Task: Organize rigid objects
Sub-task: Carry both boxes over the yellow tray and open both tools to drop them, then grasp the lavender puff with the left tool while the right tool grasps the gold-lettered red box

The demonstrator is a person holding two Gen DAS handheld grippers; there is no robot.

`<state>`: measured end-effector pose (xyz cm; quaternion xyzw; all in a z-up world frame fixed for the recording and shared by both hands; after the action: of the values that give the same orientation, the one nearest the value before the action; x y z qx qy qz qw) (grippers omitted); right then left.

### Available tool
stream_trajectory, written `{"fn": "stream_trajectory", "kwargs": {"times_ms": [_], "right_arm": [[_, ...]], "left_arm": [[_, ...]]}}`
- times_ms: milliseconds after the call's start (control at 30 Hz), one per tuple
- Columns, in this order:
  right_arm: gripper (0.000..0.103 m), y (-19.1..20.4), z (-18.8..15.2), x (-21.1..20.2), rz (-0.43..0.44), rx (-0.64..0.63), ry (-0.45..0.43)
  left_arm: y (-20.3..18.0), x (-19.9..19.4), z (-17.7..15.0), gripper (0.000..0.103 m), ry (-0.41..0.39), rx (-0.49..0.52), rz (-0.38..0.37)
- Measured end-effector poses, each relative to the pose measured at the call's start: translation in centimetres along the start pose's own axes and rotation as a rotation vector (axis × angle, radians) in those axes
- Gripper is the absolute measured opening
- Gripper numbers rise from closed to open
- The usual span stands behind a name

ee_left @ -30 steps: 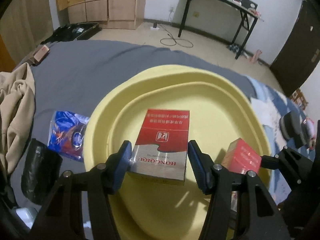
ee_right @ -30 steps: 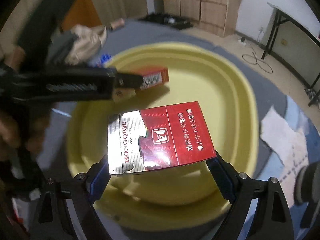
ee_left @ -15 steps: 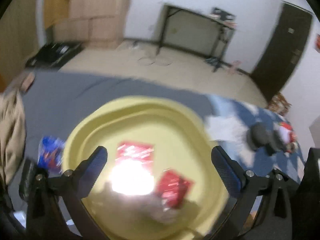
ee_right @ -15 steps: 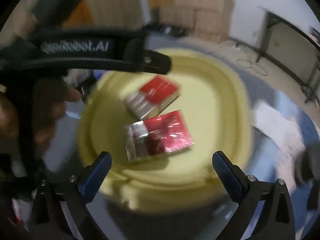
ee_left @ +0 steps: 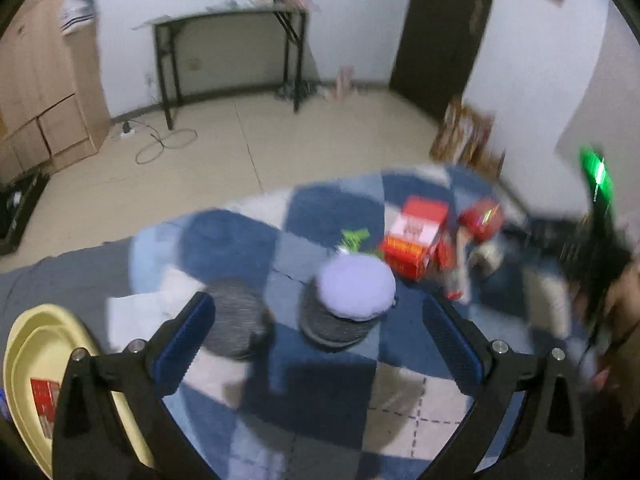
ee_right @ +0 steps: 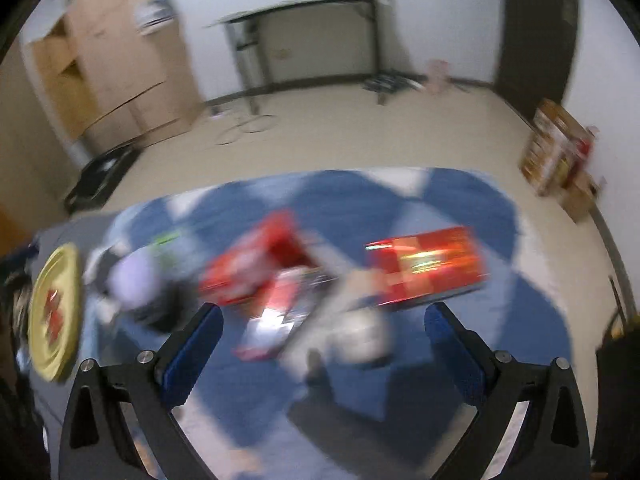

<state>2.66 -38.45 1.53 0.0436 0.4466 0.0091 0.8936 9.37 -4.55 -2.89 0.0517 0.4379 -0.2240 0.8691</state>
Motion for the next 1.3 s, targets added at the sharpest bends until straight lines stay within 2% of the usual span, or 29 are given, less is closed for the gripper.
{"fn": "stream_trajectory", "kwargs": {"times_ms": [67, 133, 233, 467, 533, 633, 733, 800, 900, 933, 967, 1000, 1100, 1200, 1300], "right_arm": [[0.103, -2.1, 1.1, 2.1, -0.037, 0.003, 0.016], [0.103, -3.2, 1.9, 4.4, -0.057, 0.002, 0.052], [0.103, -2.3, 1.7, 6.8, -0.057, 0.002, 0.097], [0.103, -1.4, 4.3, 9.3, -0.045, -0.060, 0.105], [0.103, -1.7, 4.6, 9.6, -0.044, -0.055, 0.105], [0.103, -3.1, 4.0, 9.9, -0.092, -0.034, 0.135], [0.103, -2.8, 4.2, 10.6, -0.056, 0.000, 0.142], [0.103, -2.5, 4.3, 11.1, -0.053, -0.004, 0.139], [0.103, -1.7, 4.1, 11.7, -0.063, -0.046, 0.138], [0.103, -1.5, 4.0, 12.2, -0.080, -0.066, 0.143], [0.103, -1.4, 3.8, 12.8, -0.103, -0.083, 0.153], [0.103, -1.3, 3.5, 13.4, -0.112, -0.093, 0.162], [0.092, -1.4, 3.8, 13.6, -0.110, -0.083, 0.112], [0.090, -1.4, 3.7, 12.9, -0.088, -0.057, 0.075], [0.090, -2.0, 3.7, 10.2, -0.073, -0.010, 0.019]], "left_arm": [[-1.5, 2.1, -0.4, 0.103, 0.045, 0.052, 0.049], [-2.0, 2.9, -0.8, 0.103, 0.048, 0.074, 0.064], [-1.9, 3.9, -0.8, 0.103, 0.056, 0.073, 0.083], [-2.1, 6.1, -0.6, 0.103, 0.096, 0.081, 0.098], [-2.3, 6.3, -0.8, 0.103, 0.105, 0.087, 0.101], [-2.8, 6.5, -1.1, 0.103, 0.101, 0.091, 0.097], [-3.0, 6.6, -1.3, 0.101, 0.093, 0.094, 0.088], [-3.0, 6.8, -1.3, 0.094, 0.097, 0.095, 0.081], [-2.8, 7.0, -1.5, 0.077, 0.096, 0.091, 0.072], [-2.6, 6.9, -1.4, 0.067, 0.082, 0.094, 0.085], [-2.4, 6.8, -1.4, 0.061, 0.073, 0.098, 0.095], [-2.2, 6.7, -1.3, 0.061, 0.067, 0.097, 0.096], [-1.8, 6.1, -1.1, 0.058, 0.050, 0.071, 0.062], [-1.4, 4.1, -0.4, 0.057, 0.012, 0.010, 0.016], [-0.3, 0.6, 0.5, 0.057, -0.043, -0.022, 0.009]]}}
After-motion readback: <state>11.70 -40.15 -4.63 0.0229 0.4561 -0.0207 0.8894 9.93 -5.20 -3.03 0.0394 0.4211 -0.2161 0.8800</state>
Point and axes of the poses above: each gripper's, at about its wrist camera, not at the fingertips, and x roughly the way its jaws point, y to its left, z to its top, the point moved 8 cm from there along x, roughly the way its jaws point, and after that the axes turned 3 degrees about -z, right-handed, at the moved point
